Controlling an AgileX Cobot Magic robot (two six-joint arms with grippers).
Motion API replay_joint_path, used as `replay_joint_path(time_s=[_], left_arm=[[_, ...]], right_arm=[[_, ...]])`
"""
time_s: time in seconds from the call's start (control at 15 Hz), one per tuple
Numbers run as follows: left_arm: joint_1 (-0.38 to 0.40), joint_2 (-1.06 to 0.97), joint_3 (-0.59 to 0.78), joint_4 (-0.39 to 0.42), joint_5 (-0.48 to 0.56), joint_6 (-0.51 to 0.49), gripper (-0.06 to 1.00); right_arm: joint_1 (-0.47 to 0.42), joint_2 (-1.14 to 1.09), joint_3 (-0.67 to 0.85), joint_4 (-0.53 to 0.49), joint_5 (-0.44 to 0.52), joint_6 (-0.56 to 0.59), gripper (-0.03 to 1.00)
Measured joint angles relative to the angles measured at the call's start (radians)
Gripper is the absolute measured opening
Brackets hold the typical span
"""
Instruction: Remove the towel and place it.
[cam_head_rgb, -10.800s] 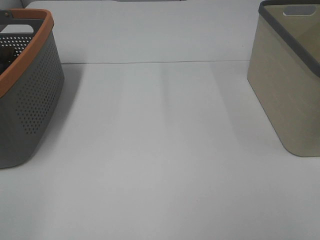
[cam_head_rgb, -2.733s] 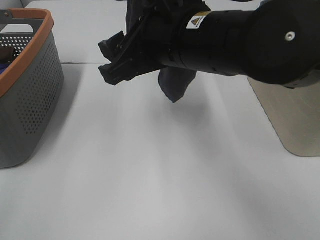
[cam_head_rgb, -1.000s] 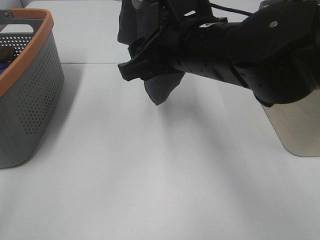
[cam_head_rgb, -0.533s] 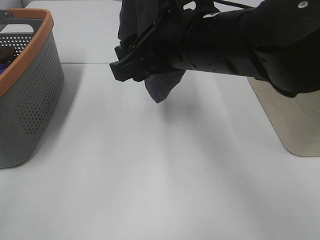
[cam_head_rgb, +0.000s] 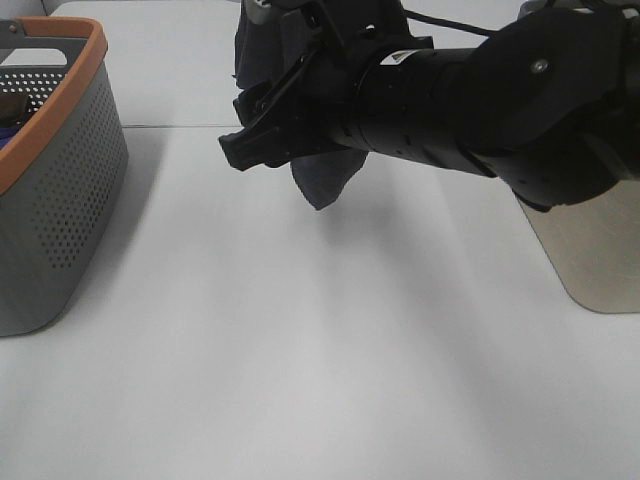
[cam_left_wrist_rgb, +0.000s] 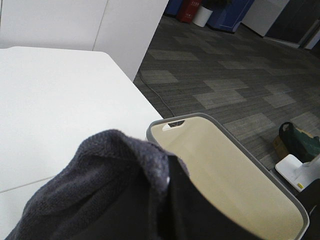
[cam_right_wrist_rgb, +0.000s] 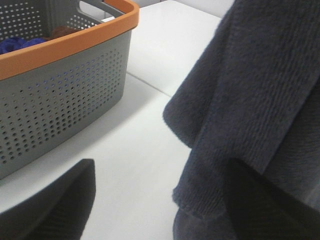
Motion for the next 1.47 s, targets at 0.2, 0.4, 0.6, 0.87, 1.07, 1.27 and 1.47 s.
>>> replay_joint_path(time_s=[0.2, 0.4, 0.6, 0.87, 1.07, 1.27, 1.47], left_arm=[[0.000, 0.000, 0.000, 0.000, 0.010, 0.005, 0.01], [0.000, 0.000, 0.000, 0.000, 0.011, 0.005, 0.01], [0.000, 0.000, 0.000, 0.000, 0.018, 0.008, 0.01], [0.000, 0.000, 0.000, -0.003, 0.019, 0.008, 0.01], [0.000, 0.000, 0.000, 0.005, 0.019, 0.025, 0.01], [0.000, 0.000, 0.000, 0.008, 0.020, 0.032, 0.01], [0.000, 0.000, 0.000, 0.004, 0.022, 0.035, 0.01]], right_arm=[[0.000, 0.000, 0.000, 0.047, -0.067, 0.000, 0.69], [0.000, 0.000, 0.000, 0.104, -0.095, -0.006, 0.69], [0.000, 0.000, 0.000, 0.151, -0.145, -0.058, 0.69], [0.000, 0.000, 0.000, 0.151, -0.159, -0.073, 0.69], [0.028, -0.004, 0.000, 0.142, -0.161, -0.073, 0.69], [0.121, -0.023, 0.000, 0.052, -0.160, -0.073, 0.68], [0.132, -0.010, 0.000, 0.085, -0.161, -0.073, 0.68]])
